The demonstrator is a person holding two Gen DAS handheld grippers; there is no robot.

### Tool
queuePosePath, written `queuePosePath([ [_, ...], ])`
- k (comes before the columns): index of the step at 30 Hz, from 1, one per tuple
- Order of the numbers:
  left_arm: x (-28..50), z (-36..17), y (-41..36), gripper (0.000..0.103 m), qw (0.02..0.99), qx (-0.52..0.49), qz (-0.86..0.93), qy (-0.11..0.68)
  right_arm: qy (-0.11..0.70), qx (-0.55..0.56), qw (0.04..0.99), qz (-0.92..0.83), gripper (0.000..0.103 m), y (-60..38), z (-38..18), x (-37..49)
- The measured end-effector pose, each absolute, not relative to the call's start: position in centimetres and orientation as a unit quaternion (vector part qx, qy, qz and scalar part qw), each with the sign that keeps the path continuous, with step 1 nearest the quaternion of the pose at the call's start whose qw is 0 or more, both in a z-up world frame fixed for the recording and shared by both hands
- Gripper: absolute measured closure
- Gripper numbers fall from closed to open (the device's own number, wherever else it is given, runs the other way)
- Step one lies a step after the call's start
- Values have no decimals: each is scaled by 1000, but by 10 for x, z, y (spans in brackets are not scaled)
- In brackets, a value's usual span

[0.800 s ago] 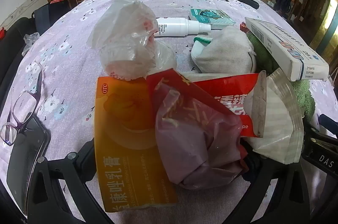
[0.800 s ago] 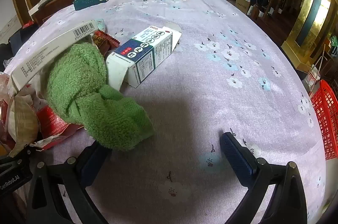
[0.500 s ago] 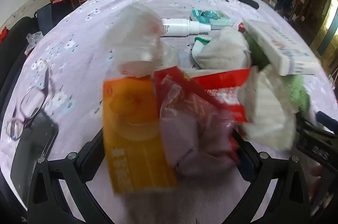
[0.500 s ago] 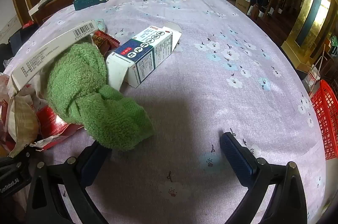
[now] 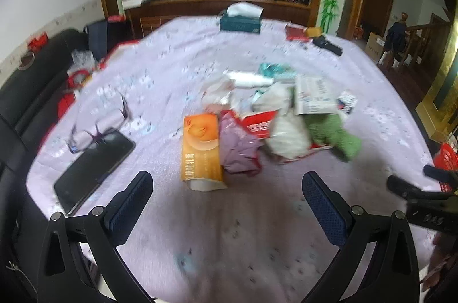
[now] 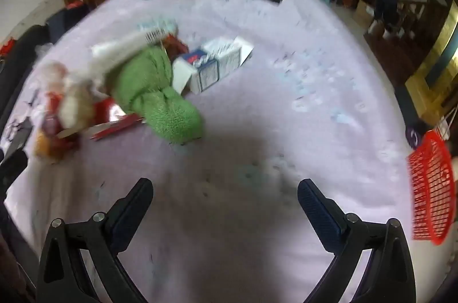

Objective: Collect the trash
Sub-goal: 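Move both grippers over the pile of trash on the table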

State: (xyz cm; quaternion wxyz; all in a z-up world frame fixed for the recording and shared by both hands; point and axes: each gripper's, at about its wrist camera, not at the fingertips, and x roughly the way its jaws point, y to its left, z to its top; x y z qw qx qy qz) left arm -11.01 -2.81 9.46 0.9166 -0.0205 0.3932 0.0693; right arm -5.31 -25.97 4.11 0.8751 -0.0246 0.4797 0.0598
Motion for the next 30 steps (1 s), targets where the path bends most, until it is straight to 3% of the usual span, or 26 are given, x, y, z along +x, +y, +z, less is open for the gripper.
queuePosePath([
  [13,-143,135,-102,0,948,29,12,316,382,-38,923,36,1,-327,125,-114],
  [30,-133,143,-132,0,947,49,-32,317,375,-1,927,-2,3,-364,129,-127],
])
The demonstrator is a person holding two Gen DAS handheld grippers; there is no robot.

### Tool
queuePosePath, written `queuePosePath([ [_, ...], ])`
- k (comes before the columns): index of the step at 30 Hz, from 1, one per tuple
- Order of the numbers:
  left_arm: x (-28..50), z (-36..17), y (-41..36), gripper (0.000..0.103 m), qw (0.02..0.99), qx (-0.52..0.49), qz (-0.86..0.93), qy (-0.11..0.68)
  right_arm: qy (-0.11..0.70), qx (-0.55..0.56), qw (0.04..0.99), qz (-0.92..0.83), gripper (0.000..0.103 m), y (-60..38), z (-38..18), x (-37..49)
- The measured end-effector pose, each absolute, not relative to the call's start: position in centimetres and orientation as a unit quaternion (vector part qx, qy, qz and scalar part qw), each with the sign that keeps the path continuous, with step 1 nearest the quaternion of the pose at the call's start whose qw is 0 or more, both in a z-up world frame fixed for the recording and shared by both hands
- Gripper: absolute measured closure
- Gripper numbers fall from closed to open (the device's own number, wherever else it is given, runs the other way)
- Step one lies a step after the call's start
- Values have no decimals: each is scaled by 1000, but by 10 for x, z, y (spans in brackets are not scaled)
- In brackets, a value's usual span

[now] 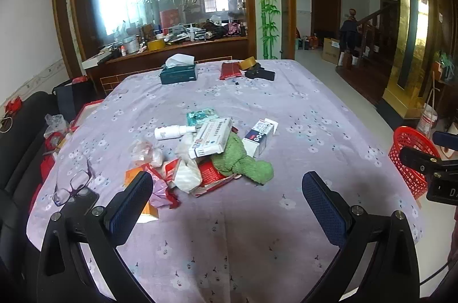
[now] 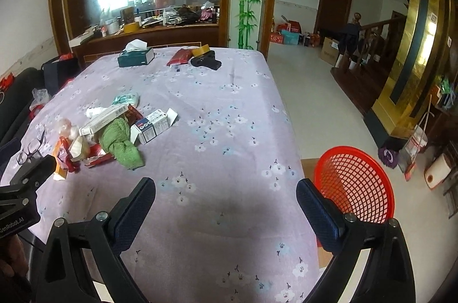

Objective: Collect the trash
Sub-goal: 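Move both grippers over the pile of trash on the table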

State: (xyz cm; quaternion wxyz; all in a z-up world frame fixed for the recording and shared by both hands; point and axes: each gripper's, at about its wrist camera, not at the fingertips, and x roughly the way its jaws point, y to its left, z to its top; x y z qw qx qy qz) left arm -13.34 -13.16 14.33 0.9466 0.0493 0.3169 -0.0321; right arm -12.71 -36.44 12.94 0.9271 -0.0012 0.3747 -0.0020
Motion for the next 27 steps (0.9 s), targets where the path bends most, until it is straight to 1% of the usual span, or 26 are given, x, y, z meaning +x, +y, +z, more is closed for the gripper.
queuePosePath([
  [27,-130,135,-116,0,941,34,-6,337,393,-17,919,25,6,-343,118,-109],
])
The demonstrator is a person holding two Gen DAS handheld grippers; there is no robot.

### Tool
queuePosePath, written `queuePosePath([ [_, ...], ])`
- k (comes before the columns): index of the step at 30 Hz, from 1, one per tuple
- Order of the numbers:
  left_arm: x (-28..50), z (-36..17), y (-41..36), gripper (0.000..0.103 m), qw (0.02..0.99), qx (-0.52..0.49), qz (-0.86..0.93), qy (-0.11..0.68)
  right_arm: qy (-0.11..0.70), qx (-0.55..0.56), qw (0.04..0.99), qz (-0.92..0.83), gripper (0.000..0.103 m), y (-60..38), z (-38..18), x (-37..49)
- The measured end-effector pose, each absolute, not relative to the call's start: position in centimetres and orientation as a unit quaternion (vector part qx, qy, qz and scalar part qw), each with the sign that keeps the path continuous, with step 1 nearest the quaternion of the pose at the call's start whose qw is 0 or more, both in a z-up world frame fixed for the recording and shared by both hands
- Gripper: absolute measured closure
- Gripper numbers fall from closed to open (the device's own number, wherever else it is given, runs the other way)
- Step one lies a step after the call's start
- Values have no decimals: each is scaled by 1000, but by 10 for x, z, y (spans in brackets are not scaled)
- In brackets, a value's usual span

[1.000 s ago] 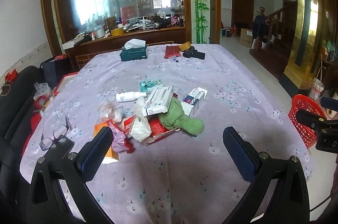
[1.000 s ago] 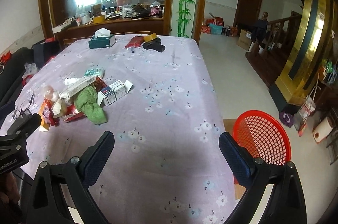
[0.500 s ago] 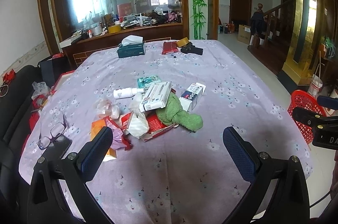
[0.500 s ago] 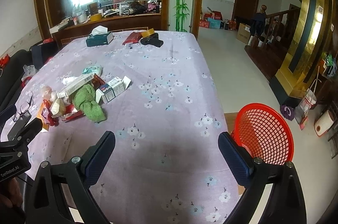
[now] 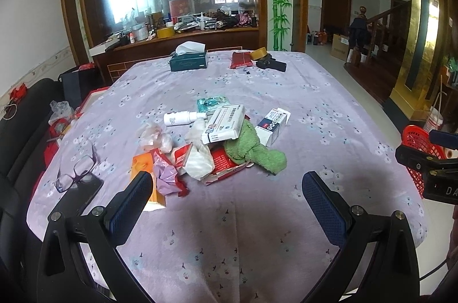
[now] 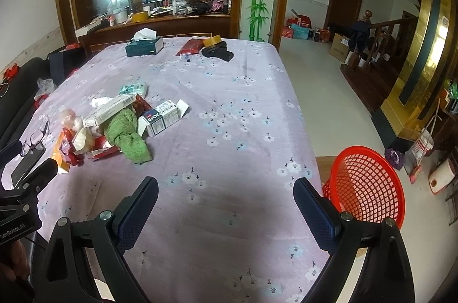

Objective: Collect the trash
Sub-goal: 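Move both grippers over the pile of trash on the table, then grasp the white medicine box with the right gripper while the left grasps the orange box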

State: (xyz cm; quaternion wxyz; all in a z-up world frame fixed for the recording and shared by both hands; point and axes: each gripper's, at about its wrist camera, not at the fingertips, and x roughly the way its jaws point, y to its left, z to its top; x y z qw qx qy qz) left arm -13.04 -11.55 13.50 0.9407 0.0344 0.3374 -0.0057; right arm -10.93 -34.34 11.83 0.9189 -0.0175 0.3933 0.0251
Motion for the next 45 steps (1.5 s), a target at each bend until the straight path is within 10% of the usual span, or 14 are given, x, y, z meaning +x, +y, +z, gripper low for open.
queuePosePath([
  [27,-124,119,-31,0,924,-39,53,377,419,3,904,85,18,-310,116,-85],
  [38,-104,93,53,43,884,-141,32,444,510,144,819,220,41,-255,106,-10],
  [45,-88,90,68,45,880,-131,-4,457,550,196,780,222,41,-197,81,55],
])
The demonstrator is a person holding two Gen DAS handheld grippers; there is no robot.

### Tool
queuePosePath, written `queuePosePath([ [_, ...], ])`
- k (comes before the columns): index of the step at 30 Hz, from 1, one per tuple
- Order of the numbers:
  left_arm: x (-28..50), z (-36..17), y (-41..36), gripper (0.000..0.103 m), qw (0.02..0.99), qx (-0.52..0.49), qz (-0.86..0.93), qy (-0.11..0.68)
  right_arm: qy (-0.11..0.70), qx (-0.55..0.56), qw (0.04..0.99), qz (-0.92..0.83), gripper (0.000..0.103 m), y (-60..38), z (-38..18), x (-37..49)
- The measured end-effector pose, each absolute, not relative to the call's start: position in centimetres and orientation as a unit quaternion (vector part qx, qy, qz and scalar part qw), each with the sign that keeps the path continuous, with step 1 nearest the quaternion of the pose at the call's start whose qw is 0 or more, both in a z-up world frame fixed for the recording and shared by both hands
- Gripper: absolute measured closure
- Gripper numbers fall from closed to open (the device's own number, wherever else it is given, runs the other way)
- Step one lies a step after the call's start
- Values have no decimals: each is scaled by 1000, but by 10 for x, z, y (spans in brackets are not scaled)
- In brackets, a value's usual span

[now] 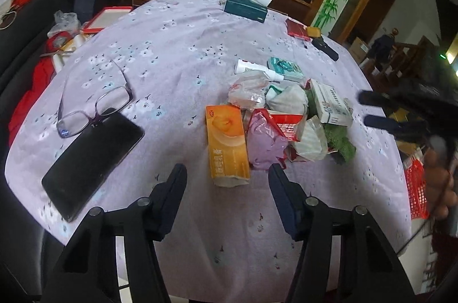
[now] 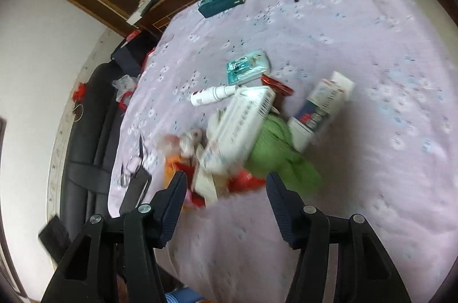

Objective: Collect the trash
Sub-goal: 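Grasp the white medicine box with the right gripper while the left grasps the orange box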

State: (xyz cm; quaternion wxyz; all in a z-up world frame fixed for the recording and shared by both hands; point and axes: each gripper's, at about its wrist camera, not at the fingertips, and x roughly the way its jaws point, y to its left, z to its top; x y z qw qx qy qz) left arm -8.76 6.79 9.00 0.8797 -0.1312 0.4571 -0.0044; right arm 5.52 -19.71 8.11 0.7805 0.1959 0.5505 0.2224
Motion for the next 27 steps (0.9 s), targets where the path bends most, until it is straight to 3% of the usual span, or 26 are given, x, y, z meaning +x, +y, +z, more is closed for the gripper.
queuePosePath([
  [7,-62,73,87,45,859,-153,-22,489,569,161,785,182,43,-162,60,99],
  [9,-54,65,90,44,847,-159,-29,506,574,147,787,169,63,-155,57,104],
  [14,-37,50,82,36,833,-156,-49,529,566,154,788,186,81,-159,62,95],
  [27,-3,15,68,36,817,-107,-42,565,505,178,823,191,82,-186,113,25],
])
